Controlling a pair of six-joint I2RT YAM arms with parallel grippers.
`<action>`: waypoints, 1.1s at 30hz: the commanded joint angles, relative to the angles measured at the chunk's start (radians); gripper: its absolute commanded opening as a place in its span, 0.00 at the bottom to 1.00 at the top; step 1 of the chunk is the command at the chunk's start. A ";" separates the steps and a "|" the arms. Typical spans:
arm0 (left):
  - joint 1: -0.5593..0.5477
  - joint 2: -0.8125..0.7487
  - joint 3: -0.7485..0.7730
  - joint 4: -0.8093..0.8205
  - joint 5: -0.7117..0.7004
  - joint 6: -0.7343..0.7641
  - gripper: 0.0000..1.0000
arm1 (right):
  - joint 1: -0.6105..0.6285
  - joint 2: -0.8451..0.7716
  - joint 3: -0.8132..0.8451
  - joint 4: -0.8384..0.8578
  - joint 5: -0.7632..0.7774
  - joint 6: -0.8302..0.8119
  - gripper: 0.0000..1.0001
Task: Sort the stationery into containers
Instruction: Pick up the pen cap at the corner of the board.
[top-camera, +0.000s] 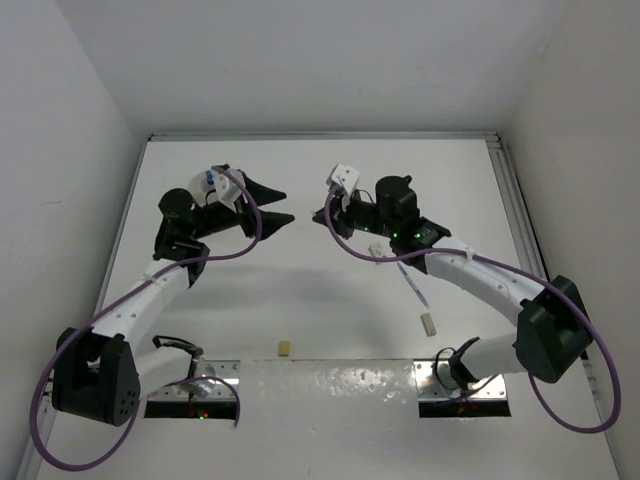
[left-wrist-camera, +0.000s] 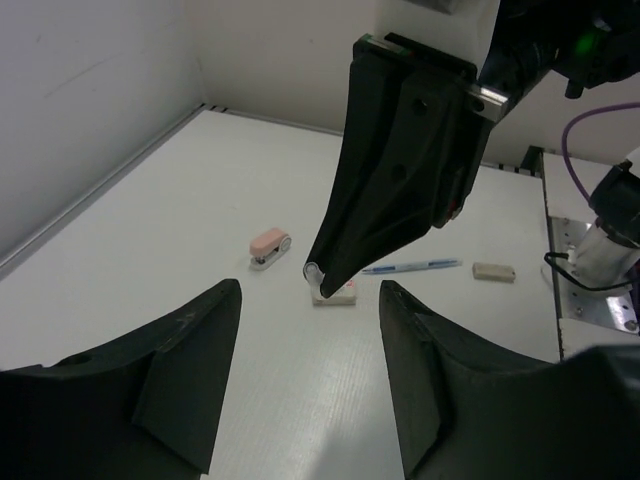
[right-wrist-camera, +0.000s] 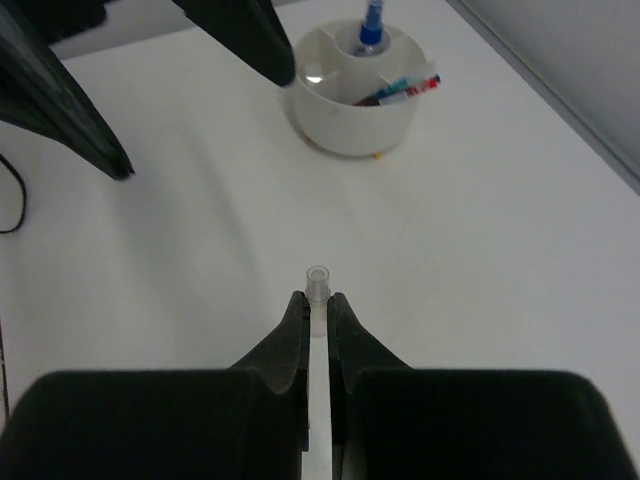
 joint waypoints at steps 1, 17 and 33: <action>-0.004 -0.010 0.026 -0.003 0.080 0.005 0.56 | 0.014 -0.010 0.042 0.115 -0.137 -0.043 0.00; -0.050 0.042 0.035 -0.033 0.178 0.073 0.35 | 0.080 -0.039 0.064 0.034 -0.114 -0.190 0.00; -0.049 0.057 0.058 -0.100 0.207 0.207 0.28 | 0.097 -0.051 0.072 0.024 -0.113 -0.204 0.00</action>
